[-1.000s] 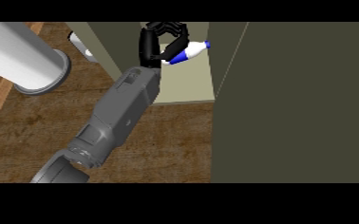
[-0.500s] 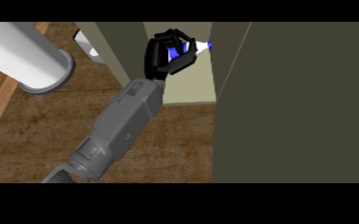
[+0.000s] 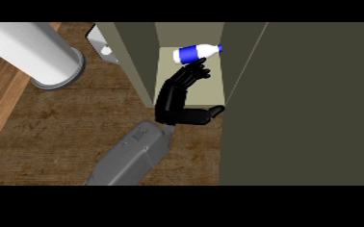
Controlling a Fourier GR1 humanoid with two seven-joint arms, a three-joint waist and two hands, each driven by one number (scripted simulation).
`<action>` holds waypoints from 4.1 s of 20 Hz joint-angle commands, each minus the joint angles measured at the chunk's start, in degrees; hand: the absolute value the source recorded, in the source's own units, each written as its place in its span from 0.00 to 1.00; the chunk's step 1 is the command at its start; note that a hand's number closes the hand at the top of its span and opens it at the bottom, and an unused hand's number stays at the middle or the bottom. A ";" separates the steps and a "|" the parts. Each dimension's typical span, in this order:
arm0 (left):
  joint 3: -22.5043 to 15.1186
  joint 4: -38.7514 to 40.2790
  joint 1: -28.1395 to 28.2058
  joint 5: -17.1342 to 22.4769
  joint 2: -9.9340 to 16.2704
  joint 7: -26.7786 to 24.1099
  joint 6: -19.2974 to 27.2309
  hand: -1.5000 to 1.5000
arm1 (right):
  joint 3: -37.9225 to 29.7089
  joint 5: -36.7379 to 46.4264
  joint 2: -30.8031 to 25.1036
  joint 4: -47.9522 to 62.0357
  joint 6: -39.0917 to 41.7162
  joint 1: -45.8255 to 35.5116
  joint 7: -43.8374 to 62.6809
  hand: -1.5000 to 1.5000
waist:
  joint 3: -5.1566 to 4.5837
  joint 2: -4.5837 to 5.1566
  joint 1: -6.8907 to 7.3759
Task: Pick up the bottled water, place it into the cabinet and close the cabinet
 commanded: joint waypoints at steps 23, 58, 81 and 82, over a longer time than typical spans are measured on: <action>-2.38 -43.86 49.08 -0.54 33.78 -10.93 -7.98 0.00 | 7.39 14.86 -17.01 -13.16 6.63 -10.76 7.44 1.00 | -0.43 -0.06 3.42; 10.59 -46.35 61.31 6.51 53.20 -18.71 -29.42 0.00 | 21.17 1.98 -5.92 5.39 0.91 -45.99 34.28 1.00 | -0.96 3.37 9.62; 15.18 -45.01 61.55 10.56 56.09 -17.31 -33.40 0.00 | 3.20 -12.05 9.65 28.77 -8.88 -65.00 42.42 1.00 | -0.30 3.36 10.13; 14.73 -45.47 62.54 10.33 56.26 -17.44 -34.09 0.00 | 2.00 -11.91 11.03 29.88 -10.56 -67.14 43.30 1.00 | -0.30 3.02 10.48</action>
